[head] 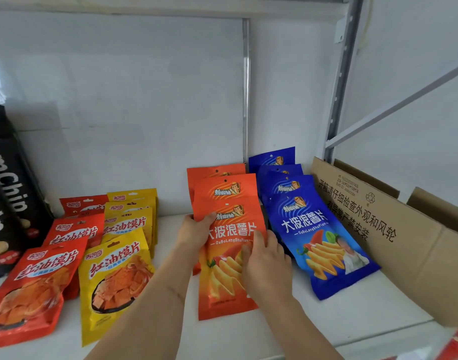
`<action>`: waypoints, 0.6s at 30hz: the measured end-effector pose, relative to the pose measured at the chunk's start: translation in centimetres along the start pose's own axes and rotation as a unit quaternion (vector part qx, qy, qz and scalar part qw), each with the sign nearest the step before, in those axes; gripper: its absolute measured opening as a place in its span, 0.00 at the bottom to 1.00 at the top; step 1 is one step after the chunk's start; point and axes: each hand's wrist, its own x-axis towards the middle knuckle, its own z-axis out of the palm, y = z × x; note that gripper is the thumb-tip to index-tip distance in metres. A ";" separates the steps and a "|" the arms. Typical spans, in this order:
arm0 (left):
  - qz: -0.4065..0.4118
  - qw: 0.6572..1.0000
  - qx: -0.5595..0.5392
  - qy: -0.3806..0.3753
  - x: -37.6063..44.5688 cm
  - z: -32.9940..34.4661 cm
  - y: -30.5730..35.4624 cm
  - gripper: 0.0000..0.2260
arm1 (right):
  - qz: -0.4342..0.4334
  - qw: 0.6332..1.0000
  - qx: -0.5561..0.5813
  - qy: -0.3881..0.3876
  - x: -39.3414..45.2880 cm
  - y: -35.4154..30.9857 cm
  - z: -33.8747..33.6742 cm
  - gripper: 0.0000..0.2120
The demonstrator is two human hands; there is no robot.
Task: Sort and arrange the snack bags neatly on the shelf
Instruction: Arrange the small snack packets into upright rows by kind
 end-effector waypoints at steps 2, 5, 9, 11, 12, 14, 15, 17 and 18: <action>0.005 1.000 0.012 0.002 0.0 0.1 0.2 0.23 | 0.014 0.999 0.025 -0.014 -0.4 0.0 0.4 0.31; 0.007 1.000 0.014 -0.007 0.2 0.1 0.5 0.25 | 0.030 0.998 0.054 -0.027 -0.4 0.3 0.6 0.35; 0.004 1.000 0.013 -0.008 0.5 -0.2 0.4 0.28 | 0.022 0.993 0.109 -0.026 -0.1 0.1 0.9 0.35; 0.003 1.000 0.008 0.004 0.5 -0.6 0.2 0.26 | 0.020 0.986 0.160 -0.042 0.5 0.0 1.1 0.36; 0.002 1.000 0.000 0.010 0.6 -0.8 0.1 0.25 | 0.025 0.980 0.189 -0.053 0.7 0.0 0.9 0.37; -0.001 1.000 -0.015 0.015 0.7 -1.0 -0.1 0.26 | 0.047 0.966 0.243 -0.071 1.5 0.0 0.3 0.39; 0.001 1.000 -0.019 0.013 0.7 -1.0 -0.2 0.26 | 0.061 0.962 0.255 -0.074 2.0 0.0 0.0 0.40; 0.009 0.999 -0.031 0.009 0.8 -0.8 -0.3 0.28 | 0.075 0.964 0.249 -0.053 3.4 0.0 -0.3 0.43; 0.008 0.999 -0.033 0.008 0.8 -0.8 -0.3 0.29 | 0.074 0.964 0.250 -0.045 4.0 -0.2 -0.3 0.43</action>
